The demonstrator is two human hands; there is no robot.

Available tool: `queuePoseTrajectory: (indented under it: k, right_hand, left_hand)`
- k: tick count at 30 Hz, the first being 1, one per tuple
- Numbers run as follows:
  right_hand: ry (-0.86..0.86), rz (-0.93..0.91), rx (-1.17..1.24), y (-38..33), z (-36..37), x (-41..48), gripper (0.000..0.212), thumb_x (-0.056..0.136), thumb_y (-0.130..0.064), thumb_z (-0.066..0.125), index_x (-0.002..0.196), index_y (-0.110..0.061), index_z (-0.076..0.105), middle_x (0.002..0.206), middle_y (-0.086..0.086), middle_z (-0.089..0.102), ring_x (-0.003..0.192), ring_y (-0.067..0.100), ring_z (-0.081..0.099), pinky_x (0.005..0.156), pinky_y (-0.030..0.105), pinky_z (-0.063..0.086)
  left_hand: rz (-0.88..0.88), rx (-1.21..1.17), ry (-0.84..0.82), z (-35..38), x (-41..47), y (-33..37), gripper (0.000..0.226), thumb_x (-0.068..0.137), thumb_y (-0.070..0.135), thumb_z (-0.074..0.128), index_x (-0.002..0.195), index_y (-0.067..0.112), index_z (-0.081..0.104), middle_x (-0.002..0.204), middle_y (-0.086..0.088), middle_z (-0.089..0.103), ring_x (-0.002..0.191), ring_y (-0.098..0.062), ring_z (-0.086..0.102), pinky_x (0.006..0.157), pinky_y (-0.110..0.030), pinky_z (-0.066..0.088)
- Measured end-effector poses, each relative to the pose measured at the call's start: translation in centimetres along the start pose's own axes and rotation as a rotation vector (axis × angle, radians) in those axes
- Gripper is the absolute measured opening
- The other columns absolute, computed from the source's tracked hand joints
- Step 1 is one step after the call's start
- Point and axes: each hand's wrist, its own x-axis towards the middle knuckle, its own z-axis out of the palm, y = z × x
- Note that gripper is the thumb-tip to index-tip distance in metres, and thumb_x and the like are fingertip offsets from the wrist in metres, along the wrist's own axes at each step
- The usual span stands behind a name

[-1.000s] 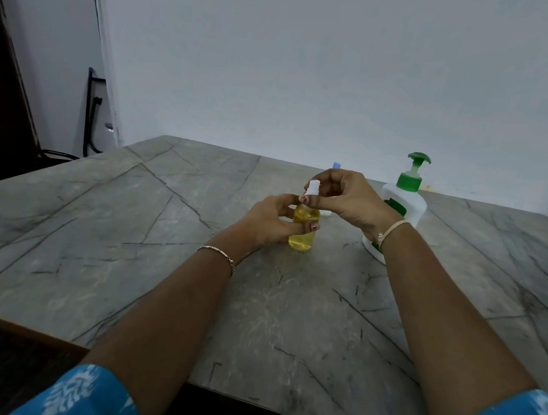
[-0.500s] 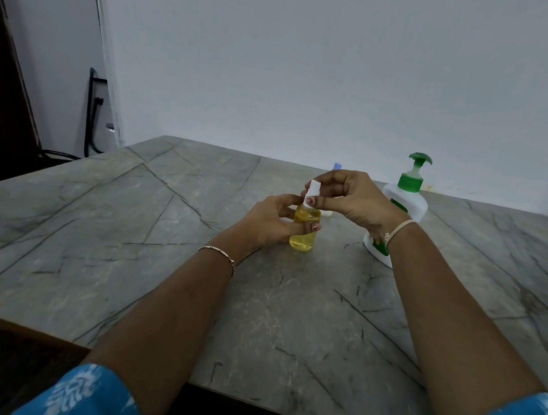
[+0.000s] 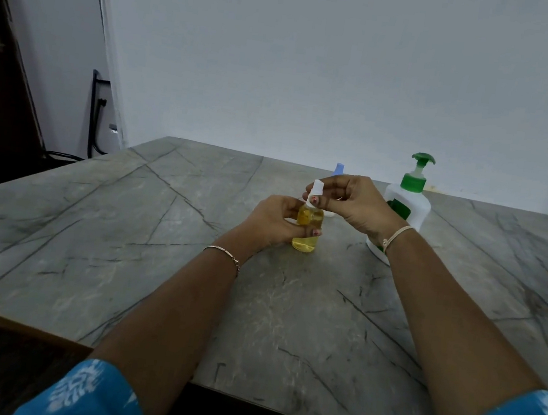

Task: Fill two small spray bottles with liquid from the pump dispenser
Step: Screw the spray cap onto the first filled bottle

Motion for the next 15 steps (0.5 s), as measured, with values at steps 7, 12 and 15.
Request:
queuePoseTrajectory:
  k: [7, 12, 15]
  right_hand:
    - [0.093, -0.016, -0.014, 0.2, 0.9, 0.1, 0.037, 0.082, -0.006, 0.075, 0.117, 0.001, 0.065, 0.105, 0.014, 0.073, 0.1, 0.022, 0.07, 0.092, 0.031, 0.055]
    - [0.154, -0.026, -0.078, 0.5, 1.6, 0.3, 0.033, 0.082, -0.003, 0.075, 0.113, -0.006, 0.065, 0.104, 0.012, 0.073, 0.097, 0.021, 0.071, 0.092, 0.039, 0.056]
    - [0.186, -0.026, -0.136, 0.8, 1.9, 0.4, 0.032, 0.083, -0.005, 0.075, 0.113, -0.01, 0.065, 0.104, 0.01, 0.074, 0.097, 0.02, 0.071, 0.092, 0.043, 0.056]
  left_hand:
    - [0.031, 0.157, 0.113, 0.5, 0.1, 0.4, 0.063, 0.07, 0.038, 0.083, 0.124, 0.011, 0.062, 0.119, -0.004, 0.068, 0.109, -0.017, 0.064, 0.1, -0.034, 0.05]
    - [0.034, 0.224, 0.156, 0.6, 0.2, 0.3, 0.071, 0.066, 0.043, 0.084, 0.124, 0.009, 0.061, 0.117, -0.004, 0.068, 0.108, -0.017, 0.064, 0.093, -0.03, 0.052]
    - [0.045, 0.244, 0.183, 0.7, 0.1, 0.4, 0.07, 0.065, 0.044, 0.085, 0.121, 0.009, 0.062, 0.114, -0.004, 0.069, 0.106, -0.017, 0.065, 0.093, -0.033, 0.053]
